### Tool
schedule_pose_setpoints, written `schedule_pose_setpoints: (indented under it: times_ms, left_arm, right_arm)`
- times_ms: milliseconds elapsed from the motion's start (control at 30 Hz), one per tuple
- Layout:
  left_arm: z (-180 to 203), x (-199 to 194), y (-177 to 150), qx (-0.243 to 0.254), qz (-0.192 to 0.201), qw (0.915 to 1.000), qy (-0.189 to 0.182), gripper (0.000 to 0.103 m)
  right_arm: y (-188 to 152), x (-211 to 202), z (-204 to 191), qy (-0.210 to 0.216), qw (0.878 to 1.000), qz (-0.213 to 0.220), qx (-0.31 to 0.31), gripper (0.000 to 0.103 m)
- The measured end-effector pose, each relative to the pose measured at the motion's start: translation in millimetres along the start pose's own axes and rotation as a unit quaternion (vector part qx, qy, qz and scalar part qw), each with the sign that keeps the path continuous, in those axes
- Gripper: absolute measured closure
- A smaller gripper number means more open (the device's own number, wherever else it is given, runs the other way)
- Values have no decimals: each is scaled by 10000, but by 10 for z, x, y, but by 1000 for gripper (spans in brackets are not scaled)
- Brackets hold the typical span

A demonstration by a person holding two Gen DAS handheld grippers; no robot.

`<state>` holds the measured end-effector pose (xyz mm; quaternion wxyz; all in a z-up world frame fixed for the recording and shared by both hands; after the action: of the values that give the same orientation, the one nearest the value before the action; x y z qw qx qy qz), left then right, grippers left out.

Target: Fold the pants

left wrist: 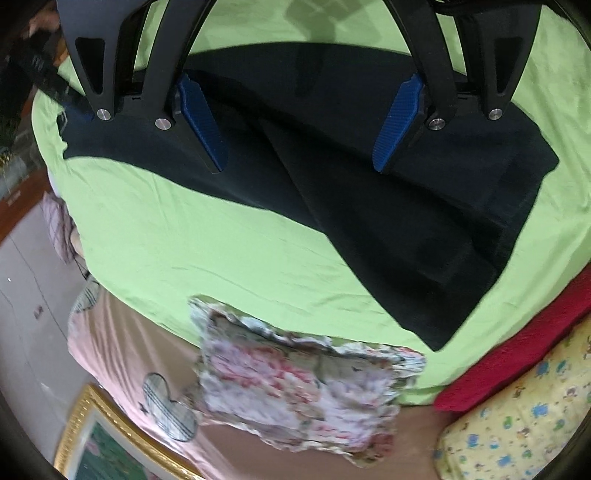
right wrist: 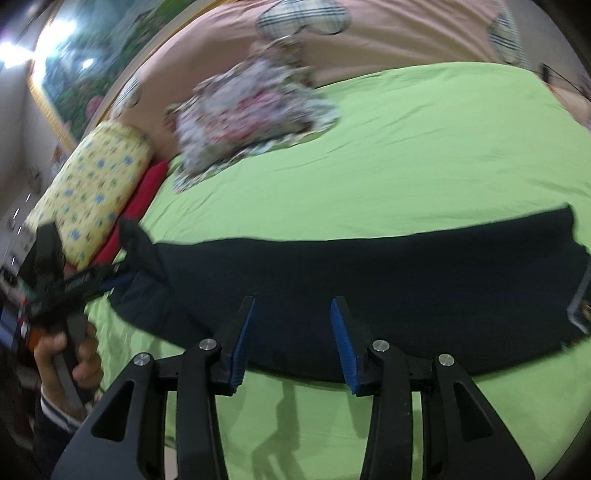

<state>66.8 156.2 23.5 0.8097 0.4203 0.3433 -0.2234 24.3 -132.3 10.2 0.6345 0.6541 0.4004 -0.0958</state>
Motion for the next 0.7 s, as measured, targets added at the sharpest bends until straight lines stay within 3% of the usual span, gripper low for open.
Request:
schedule_pose_setpoints:
  times_ms: [233,400,567,700]
  left_arm:
    - [-76,65,293,-221,119,9994,245,21]
    - [-102,229,475,-347,9,9981,507,21]
    - [-216,406,543,-586,-161,9959,677,21]
    - [-363,483,541,-890,-208,9935,675,21]
  right_arm:
    - [54,273,-543,459,9942,-189,-959,53]
    - [84,468,-928,533,9797,-254,-1916,53]
    - [8,693,-1192,15,9470,-377,-3189,40]
    - [-122,918,-1245,-540,9125,-578,-4014,39]
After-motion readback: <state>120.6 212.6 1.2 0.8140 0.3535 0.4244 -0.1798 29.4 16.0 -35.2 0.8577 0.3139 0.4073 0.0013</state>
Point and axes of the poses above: each gripper's, at about its wrist camera, not at the fingertips, and x roughly the way its jaws point, z to its right, y to its top, the point moved 2 cm from there along x, roughly the way its jaws point, and after that the axes turned 11 degrees about -x, right-handed, at the moved point
